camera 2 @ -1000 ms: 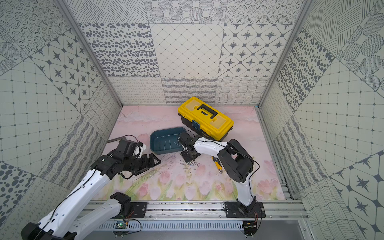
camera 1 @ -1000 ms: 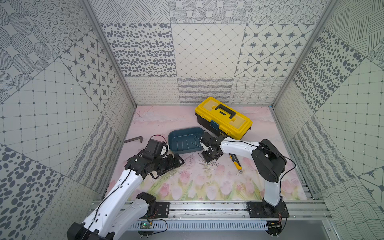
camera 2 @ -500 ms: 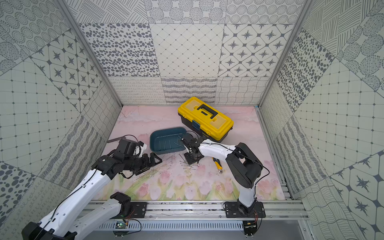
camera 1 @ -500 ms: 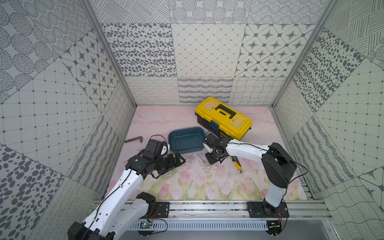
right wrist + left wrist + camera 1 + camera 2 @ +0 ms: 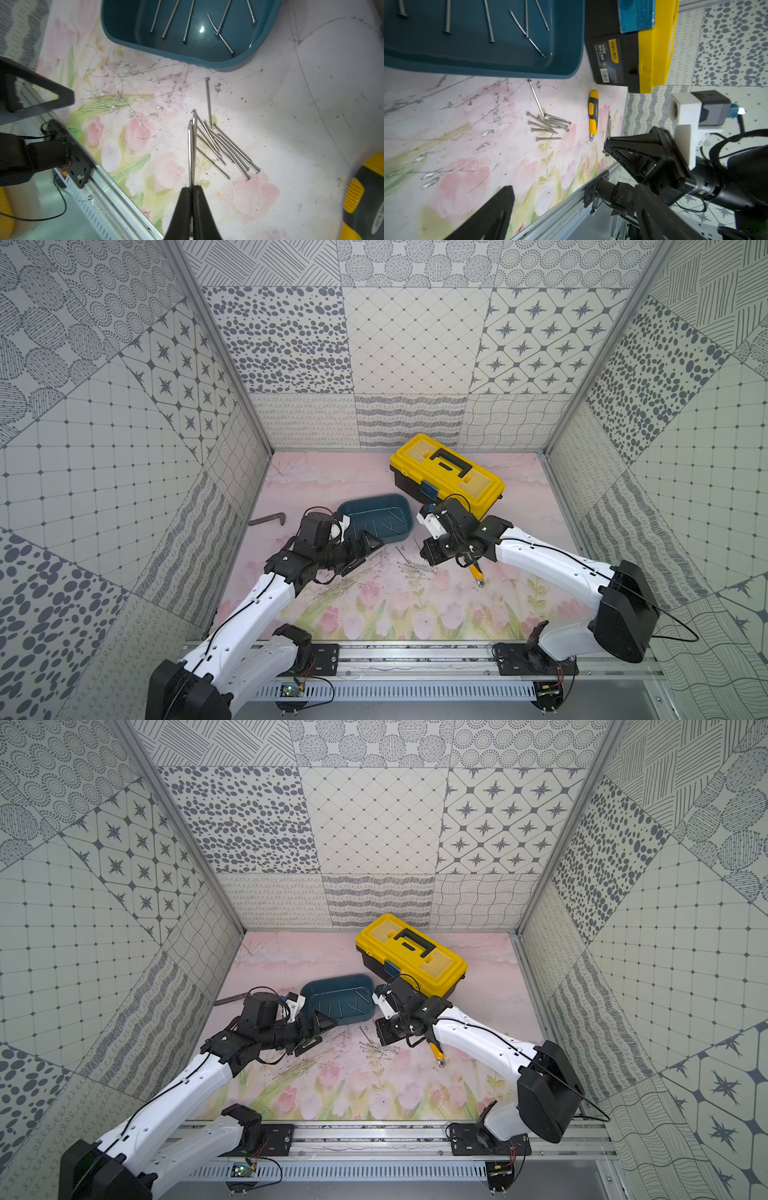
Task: Put the nails on the desktop into the storage box
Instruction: Pick up the nail from the center of the board.
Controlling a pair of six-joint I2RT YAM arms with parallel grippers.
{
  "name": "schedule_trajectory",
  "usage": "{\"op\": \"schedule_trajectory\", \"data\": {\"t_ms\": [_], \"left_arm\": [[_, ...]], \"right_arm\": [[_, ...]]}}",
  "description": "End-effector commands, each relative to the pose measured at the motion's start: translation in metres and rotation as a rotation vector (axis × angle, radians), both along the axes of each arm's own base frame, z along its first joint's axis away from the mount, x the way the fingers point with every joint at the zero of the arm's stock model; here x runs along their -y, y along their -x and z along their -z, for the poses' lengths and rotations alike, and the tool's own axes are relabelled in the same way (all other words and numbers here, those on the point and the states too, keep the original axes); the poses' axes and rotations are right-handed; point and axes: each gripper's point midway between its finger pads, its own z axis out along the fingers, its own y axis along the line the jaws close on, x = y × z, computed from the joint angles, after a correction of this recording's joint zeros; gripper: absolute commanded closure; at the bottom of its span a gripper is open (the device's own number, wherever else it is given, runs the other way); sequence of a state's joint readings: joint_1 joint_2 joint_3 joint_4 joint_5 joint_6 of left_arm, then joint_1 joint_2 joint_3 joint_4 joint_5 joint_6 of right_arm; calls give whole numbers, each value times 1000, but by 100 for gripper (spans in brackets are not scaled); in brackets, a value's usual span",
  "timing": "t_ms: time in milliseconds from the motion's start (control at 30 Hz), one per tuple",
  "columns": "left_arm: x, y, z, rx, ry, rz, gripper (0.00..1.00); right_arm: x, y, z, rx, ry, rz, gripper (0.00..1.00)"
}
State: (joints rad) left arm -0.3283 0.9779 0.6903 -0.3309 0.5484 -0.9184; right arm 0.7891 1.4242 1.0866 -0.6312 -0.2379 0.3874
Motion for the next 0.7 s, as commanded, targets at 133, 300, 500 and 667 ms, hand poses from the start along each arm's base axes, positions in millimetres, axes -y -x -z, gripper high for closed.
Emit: {"op": "schedule_trajectory", "data": {"t_ms": [133,300,500,667], "left_arm": [[63,-22,-68,198,227,180,15],[80,-21,-79,221,258,226,20],[92,-15,-89,230,277,281,28],[93,-12,-90,227,275,289,36]], "right_arm": [[-28,6,-56,-13,-279,-22,100],[-37,8,-76,-33,-397,-30,100],[-38,4,-86,-56,-475,-2,100],[-37,2,-91,-62,-516,20,100]]}}
